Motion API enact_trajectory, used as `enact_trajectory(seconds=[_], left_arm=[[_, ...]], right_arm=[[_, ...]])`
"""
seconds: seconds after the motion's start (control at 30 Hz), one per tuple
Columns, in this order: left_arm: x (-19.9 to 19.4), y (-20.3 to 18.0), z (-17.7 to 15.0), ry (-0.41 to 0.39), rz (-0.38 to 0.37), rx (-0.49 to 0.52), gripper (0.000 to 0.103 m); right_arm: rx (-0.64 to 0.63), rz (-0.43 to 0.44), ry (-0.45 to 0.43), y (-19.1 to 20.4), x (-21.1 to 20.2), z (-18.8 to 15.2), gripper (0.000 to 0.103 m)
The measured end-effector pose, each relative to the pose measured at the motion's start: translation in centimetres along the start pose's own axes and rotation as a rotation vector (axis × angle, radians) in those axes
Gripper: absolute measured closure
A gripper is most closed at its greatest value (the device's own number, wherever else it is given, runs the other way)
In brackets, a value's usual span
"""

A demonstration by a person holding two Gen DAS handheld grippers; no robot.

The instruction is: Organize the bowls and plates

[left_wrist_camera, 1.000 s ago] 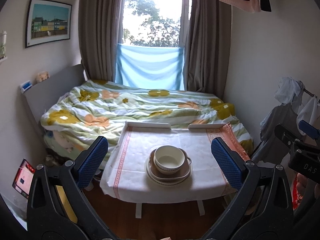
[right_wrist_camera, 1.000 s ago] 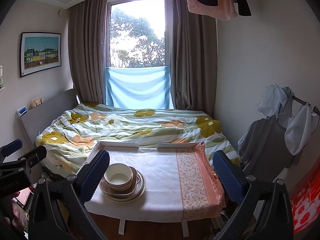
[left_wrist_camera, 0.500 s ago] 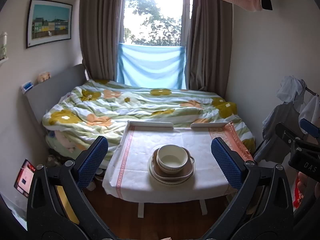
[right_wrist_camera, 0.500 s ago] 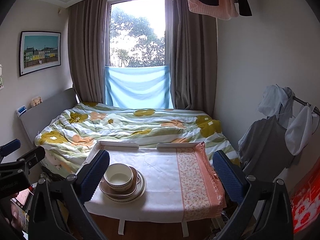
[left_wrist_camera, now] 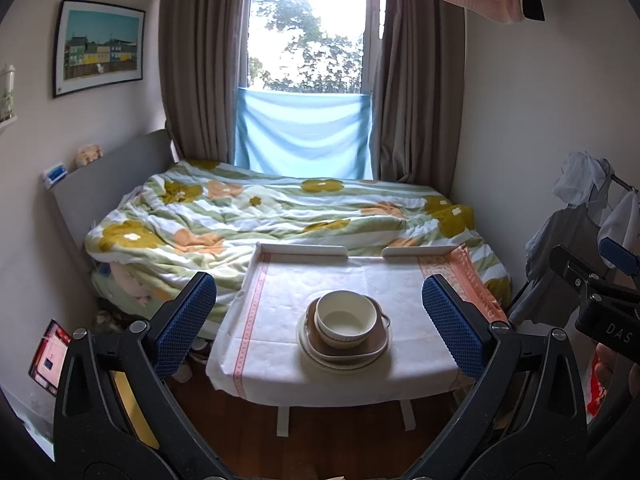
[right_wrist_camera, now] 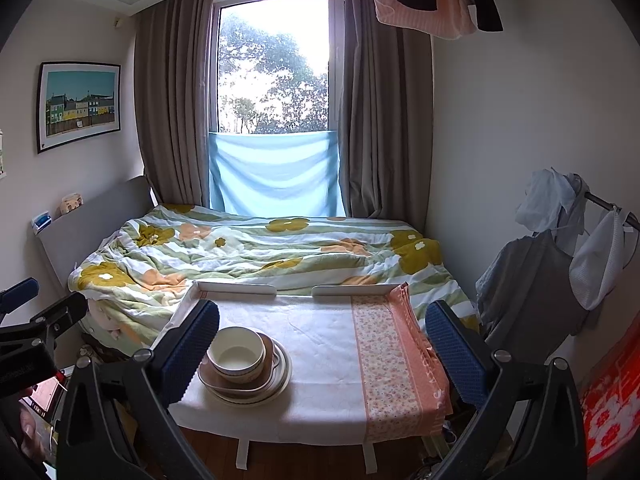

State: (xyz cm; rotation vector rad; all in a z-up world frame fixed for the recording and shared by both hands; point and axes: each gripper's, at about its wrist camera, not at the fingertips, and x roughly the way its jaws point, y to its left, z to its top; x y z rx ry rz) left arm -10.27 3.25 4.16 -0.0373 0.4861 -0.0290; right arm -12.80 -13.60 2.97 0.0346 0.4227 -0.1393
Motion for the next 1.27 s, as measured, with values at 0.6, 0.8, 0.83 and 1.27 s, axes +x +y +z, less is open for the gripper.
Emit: enact_trajectory(seconds=[0.6, 0.8, 0.83, 1.27], left_arm=[[0.13, 0.59, 0.26, -0.006, 0.019, 0.007, 0.000], [0.29, 0.68, 0.17, -0.011, 0.033, 0.010, 0.000], [0.33, 0.75, 0.17, -0.013, 0.035, 0.007, 0.000], [0.14, 0.66, -0.01, -0.047, 0.080, 0.030, 0.000]], right_arm=[[-0.002, -0.005, 0.004, -0.39, 0.23, -0.25, 0.000], [-0.001, -0.003, 0.002, -0.46, 0.38, -0.23, 0.000], [-0.002, -0.002, 0.002, -0.47, 0.39, -0.24, 0.000], [-0.001, 0.008, 0.003, 0.05, 0.79, 0.52, 0.000]])
